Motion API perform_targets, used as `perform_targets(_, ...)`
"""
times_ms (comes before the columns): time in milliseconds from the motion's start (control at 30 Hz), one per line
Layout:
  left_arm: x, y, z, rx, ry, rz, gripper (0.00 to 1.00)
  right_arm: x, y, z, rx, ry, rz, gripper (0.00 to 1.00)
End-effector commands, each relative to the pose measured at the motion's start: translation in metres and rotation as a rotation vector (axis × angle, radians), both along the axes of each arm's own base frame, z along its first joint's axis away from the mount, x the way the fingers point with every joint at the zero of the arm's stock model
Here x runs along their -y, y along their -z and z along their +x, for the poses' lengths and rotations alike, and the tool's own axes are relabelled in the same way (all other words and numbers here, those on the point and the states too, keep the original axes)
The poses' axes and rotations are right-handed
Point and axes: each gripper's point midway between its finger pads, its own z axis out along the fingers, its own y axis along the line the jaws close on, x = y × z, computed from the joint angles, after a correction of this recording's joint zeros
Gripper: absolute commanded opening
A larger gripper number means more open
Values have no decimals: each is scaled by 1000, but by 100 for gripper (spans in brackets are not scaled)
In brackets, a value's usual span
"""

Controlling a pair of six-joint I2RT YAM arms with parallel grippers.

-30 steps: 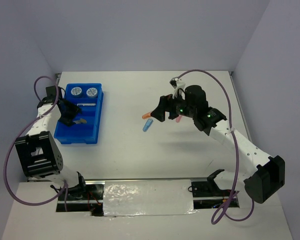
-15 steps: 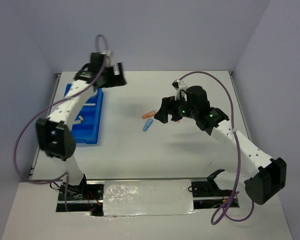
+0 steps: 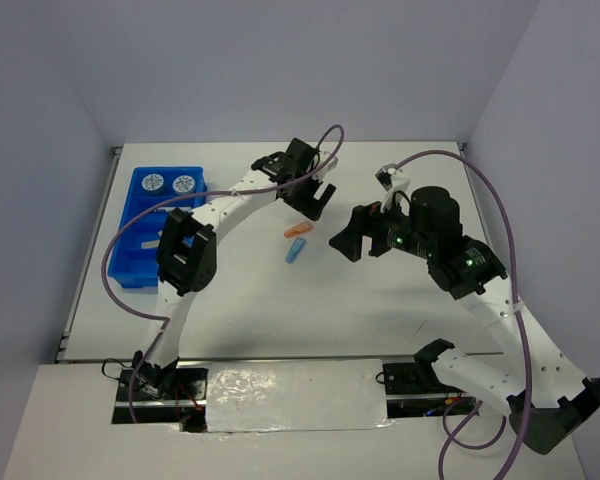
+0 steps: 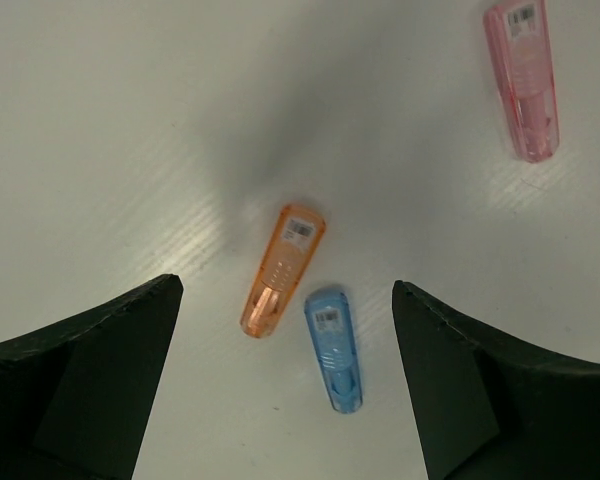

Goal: Sort the stationery into containers
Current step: Pick up the pen from the center of the board.

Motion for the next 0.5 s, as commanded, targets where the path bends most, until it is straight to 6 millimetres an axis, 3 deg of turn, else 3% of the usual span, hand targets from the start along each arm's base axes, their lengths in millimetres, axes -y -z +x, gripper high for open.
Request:
perform_targets(0,-3,-8,20,73,36,43,99,8,-3,-7,8,8,-11,92)
perform_targets(233,-17,39,4,-25,26,114,99,14,-4,-12,16,27,-18,93)
perform_targets(467,-24,68,-9,-71,19,137,88,17,-11,-12,31,42,-10,93)
